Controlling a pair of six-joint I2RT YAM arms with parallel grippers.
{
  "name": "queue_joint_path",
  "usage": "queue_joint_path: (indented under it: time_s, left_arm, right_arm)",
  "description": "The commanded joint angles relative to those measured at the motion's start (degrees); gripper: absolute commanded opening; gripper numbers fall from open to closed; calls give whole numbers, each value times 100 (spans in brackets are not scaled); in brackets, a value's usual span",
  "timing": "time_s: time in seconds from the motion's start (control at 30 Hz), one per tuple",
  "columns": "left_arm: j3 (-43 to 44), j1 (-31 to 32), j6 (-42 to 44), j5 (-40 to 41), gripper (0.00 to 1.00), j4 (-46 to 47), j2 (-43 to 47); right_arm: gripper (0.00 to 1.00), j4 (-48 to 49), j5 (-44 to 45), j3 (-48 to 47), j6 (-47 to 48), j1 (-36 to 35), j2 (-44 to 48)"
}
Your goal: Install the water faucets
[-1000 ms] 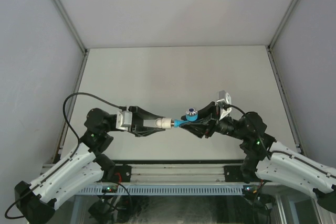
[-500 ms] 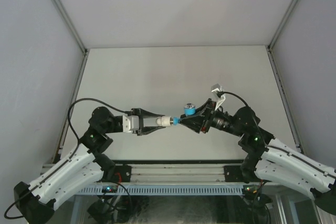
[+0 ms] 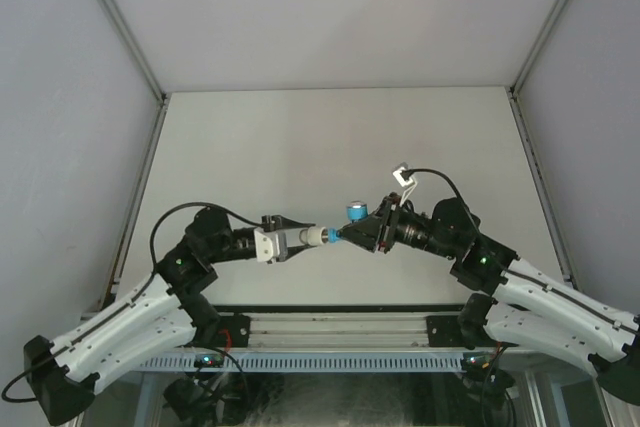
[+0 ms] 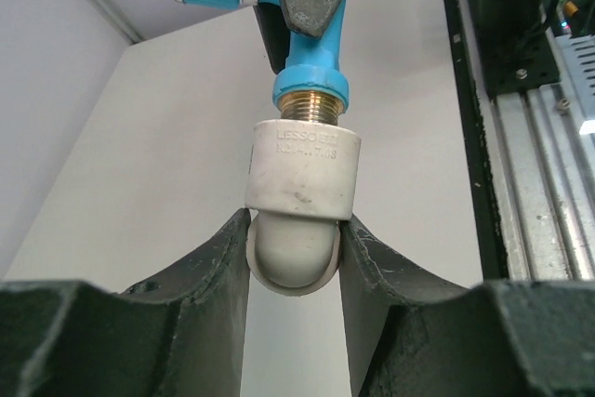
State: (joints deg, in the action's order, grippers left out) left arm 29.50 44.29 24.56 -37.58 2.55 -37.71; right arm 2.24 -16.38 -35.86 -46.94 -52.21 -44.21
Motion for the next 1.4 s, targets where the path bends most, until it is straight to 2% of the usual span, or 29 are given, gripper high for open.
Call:
queue_joint_path:
  time_s: [0.0,0.2,0.3,0.4,0.6,0.7,0.87,1.07,1.1,1.13,1.27,1.37]
  left_arm:
    - [414,315,311,705,0,682,72]
    - [642,560,496,1275,0,43,38]
    - [807,827,847,1685,0,-357,-73]
    - [757,1166,1116,2269,0,-344,-151]
    - [641,1448,1163,2964,0,56,-244]
    - [547,1666,1333,3326,0,241,-244]
    - [322,1677,1209,3250,0,750,-152]
    - [77,1678,1184,3059,0,1161,-9]
    - [52,1677,1240,2842,0,1176,47]
    - [55,1679,1256,2777,0,1178,65]
    - [61,1684,1321,2762,0,1182,144]
    - [72,1680,1428,2795,0,1162,154]
  right_arm:
    - [0,-198,388,-156,-341,-303,-80]
    - [0,-307,837,-169,379,-559,-47]
    - [0,-414,886,-215,589,-582,-102]
    - [0,-497,1015,-222,168,-547,-154]
    - [0,-614,1735,-184,-158,-819,-286]
    - [0,-331,1746,-29,-460,-818,-263]
    - [0,591,1328,421,-1034,-637,-168]
    - [0,801,455,429,-1276,-232,-150]
    - [0,789,-254,384,-1318,130,-161]
    - [0,668,-446,334,-1277,245,-162]
    - [0,78,-642,108,-970,410,-67]
    - [0,-120,-901,72,-1202,661,-79]
